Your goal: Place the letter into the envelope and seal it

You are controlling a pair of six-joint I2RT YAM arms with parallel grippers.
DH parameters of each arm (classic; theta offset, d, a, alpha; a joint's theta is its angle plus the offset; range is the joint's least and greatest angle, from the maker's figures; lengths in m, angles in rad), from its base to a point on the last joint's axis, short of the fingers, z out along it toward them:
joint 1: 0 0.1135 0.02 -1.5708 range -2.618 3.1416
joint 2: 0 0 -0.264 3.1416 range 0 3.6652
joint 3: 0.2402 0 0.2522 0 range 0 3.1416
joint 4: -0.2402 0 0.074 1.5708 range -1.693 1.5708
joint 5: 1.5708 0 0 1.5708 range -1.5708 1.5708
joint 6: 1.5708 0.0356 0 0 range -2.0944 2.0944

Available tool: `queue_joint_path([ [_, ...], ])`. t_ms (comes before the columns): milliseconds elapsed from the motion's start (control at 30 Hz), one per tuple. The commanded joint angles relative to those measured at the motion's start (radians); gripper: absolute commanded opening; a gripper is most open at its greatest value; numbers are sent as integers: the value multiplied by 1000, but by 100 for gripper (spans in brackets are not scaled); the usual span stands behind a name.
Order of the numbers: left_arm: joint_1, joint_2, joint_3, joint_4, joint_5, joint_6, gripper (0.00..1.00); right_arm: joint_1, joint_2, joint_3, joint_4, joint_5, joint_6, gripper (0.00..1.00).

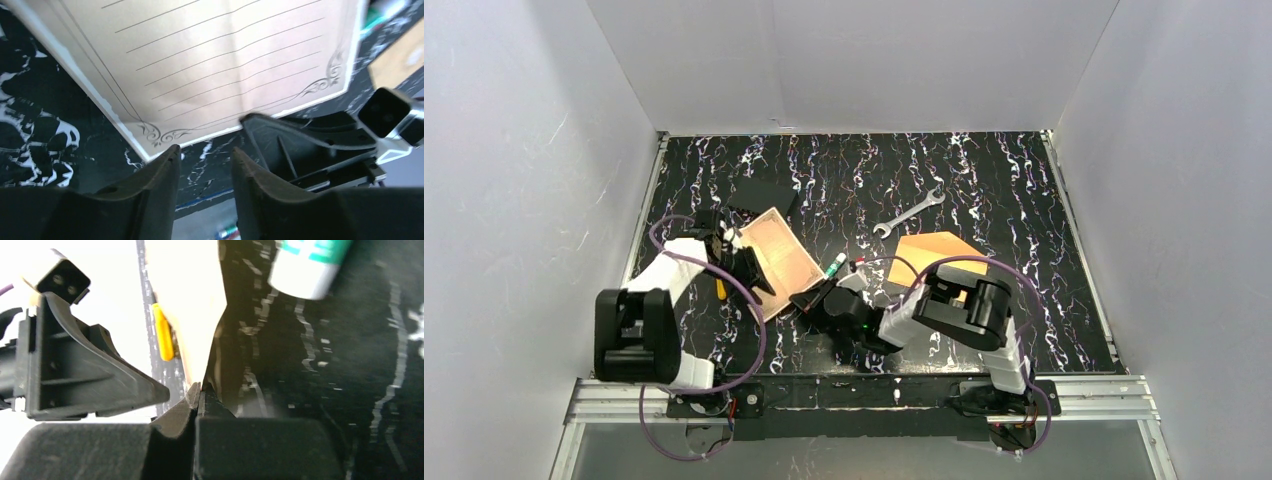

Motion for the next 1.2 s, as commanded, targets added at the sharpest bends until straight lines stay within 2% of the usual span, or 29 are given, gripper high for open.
queue_joint_path([
  [0, -2, -158, 99, -104, -51, 16, 46, -12, -147, 48, 1, 39, -154, 1],
  [167, -2, -307, 189, -144, -92, -67, 70, -57, -261, 148, -63, -41, -281, 1],
  [267, 0, -350, 284, -162, -85, -100, 85, -88, -342, 234, -172, -75, -353, 1],
  [300, 0, -356, 320, -168, -75, -104, 97, -99, -370, 263, -216, -85, -381, 1],
  [333, 0, -357, 365, -181, -72, -112, 98, -110, -397, 292, -256, -92, -408, 1],
  [400, 1, -349, 451, -208, -71, -138, 98, -139, -443, 339, -339, -114, -455, 1],
  [500, 5, -332, 563, -238, -68, -240, 98, -184, -517, 355, -374, -145, -519, 1],
  [600, 22, -352, 606, -266, -94, -500, 98, -228, -585, 345, -342, -196, -582, 1],
  [700, 23, -449, 457, 28, 7, -813, 98, -262, -643, 339, -326, -248, -623, 1],
  [800, 23, -434, 380, 215, 91, -1038, 98, -282, -697, 324, -320, -286, -625, 1],
  [900, 13, -348, 417, 249, 172, -1095, 98, -293, -732, 319, -313, -311, -590, 1],
  [1167, -23, -279, 387, 459, 165, -1334, 97, -296, -737, 298, -259, -371, -519, 1],
])
